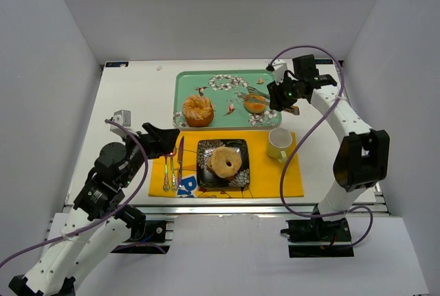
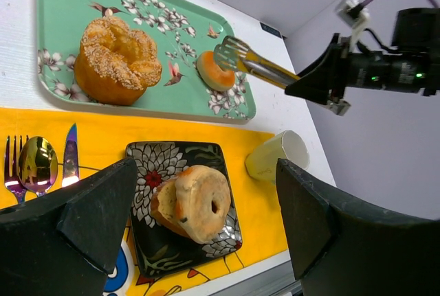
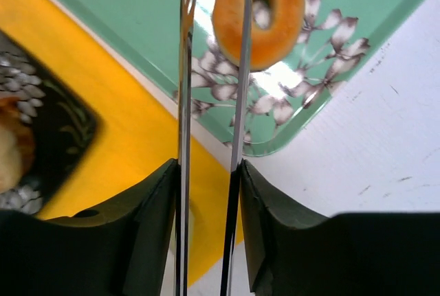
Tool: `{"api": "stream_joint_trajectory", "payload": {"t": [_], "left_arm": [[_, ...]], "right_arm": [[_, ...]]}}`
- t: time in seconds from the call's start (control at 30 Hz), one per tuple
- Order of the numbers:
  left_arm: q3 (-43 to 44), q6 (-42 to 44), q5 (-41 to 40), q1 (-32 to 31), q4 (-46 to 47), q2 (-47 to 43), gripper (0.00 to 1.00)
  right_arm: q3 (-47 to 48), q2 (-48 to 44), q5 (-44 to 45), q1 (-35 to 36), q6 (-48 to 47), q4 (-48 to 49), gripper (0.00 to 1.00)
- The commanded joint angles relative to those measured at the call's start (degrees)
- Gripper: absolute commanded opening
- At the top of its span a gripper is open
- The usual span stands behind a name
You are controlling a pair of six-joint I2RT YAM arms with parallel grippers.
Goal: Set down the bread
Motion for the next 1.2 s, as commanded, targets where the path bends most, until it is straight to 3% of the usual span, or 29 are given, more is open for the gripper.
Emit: {"api": "stream_joint_trajectory", "payload": {"t": [0.0,0.27,0.73,0.83,1.07,1.17], "left_arm": [[-0.5,-0.2,-0.9,-0.2,-0.3,-1.1,0.91],[-0.7,0.1,-0.8,-0.2,0.4,-0.1,0.91],[-1.6,0.6,-0.3,-0.2,2.2,1.3,0.91],[-1.7,0.6,-0.3,-0.2,2.1,1.3,0.91],[-1.5,0.6,-0.7,-0.2,1.6,0.6,0.91],[-1.3,0.5,-0.8,-0.2,1.5,0.5,0.91]], "right_arm": [[3.6,1.4,4.5,-0.2,-4.1,0.8,0.46],[2.8,2.7,5.7,-0.2,-5.8,-0.8,0.51],[1.2,4.0,6.4,0.0,-7.5,-5.5,0.49],[1.2,4.3,7.0,0.1,-7.5,-5.5,0.44],[4.2,4.8,3.8,0.1,-8.1,-8.0,0.13],[5.0,3.0,0.8,0.0,-7.9,-8.6,0.07]]}}
